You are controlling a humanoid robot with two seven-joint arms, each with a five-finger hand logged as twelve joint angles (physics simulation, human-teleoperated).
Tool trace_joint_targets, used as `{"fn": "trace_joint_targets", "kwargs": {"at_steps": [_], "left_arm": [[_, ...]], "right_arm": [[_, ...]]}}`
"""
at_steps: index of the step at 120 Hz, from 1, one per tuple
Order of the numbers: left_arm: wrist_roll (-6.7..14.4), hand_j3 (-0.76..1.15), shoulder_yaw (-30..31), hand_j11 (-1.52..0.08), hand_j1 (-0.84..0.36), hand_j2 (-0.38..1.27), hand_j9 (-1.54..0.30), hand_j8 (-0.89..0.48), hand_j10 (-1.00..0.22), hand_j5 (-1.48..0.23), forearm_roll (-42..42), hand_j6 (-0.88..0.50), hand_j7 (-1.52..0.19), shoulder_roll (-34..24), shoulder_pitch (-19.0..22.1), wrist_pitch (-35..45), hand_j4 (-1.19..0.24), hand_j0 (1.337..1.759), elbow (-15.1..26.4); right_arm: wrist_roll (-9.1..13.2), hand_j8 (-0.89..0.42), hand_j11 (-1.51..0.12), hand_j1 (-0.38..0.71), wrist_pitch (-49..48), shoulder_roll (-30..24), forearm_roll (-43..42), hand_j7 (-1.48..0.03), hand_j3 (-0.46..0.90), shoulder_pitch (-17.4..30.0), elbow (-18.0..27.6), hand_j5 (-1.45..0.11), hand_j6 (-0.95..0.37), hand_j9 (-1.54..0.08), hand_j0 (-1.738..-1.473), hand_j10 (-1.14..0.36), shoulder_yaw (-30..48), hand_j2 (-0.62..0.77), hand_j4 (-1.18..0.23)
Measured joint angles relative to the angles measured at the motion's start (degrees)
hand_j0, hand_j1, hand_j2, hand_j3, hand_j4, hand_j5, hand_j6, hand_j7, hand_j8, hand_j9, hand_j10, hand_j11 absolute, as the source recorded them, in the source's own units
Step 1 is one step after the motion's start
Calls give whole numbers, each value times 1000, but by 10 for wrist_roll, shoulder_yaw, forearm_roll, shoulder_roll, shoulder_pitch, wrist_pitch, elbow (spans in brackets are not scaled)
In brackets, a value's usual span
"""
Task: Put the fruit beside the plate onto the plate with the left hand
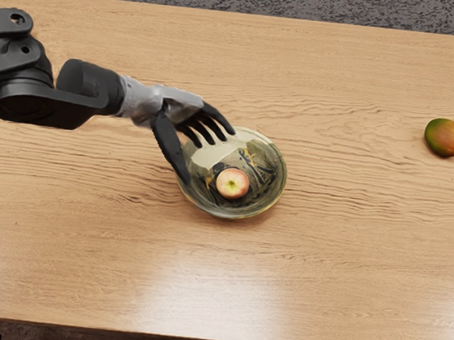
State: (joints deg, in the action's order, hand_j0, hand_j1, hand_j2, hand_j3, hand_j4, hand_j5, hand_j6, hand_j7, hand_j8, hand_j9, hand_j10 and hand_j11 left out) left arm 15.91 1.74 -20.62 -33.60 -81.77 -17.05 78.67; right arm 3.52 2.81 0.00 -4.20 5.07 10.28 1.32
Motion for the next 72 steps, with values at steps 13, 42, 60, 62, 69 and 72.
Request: {"fn": "trace_joint_targets", "kwargs": {"at_steps": [13,42,60,62,69,72], "left_arm": [[2,0,-77,-351,33,59,-351,-255,-276,-353,16,-254,-352,-69,44,-80,-261,1658,0],[1,0,-164,-335,43,54,-335,-254,-260,-336,96,-254,-335,-168,120,-170,-256,1658,-49],[0,0,-181,-331,45,53,-331,-253,-256,-332,168,-253,-331,-231,144,-177,-254,1658,-97],[0,0,-181,-331,46,53,-331,-253,-256,-331,175,-253,-331,-236,146,-178,-254,1658,-101],[0,0,-183,-330,46,53,-330,-253,-255,-331,192,-253,-330,-241,148,-179,-253,1658,-111],[-1,0,-184,-330,46,53,-330,-253,-255,-330,198,-253,-330,-241,150,-179,-253,1658,-114]], "right_arm": [[0,-26,-33,-318,0,0,0,-33,0,0,0,-34,-26,-34,-1658,-26,0,-5,-26],[0,-26,-33,-318,0,0,0,-33,0,0,0,-33,-26,-33,-1658,-26,0,-5,-26],[0,-26,-34,-318,0,0,0,-34,0,0,0,-34,-26,-34,-1658,-26,0,-5,-26],[0,-26,-34,-318,0,0,0,-34,0,0,0,-34,-26,-34,-1658,-26,0,-5,-26],[0,-26,-34,-318,0,0,0,-34,0,0,0,-34,-26,-34,-1658,-26,0,-5,-26],[0,-26,-34,-318,0,0,0,-34,0,0,0,-34,-26,-34,-1658,-26,0,-5,-26]]}}
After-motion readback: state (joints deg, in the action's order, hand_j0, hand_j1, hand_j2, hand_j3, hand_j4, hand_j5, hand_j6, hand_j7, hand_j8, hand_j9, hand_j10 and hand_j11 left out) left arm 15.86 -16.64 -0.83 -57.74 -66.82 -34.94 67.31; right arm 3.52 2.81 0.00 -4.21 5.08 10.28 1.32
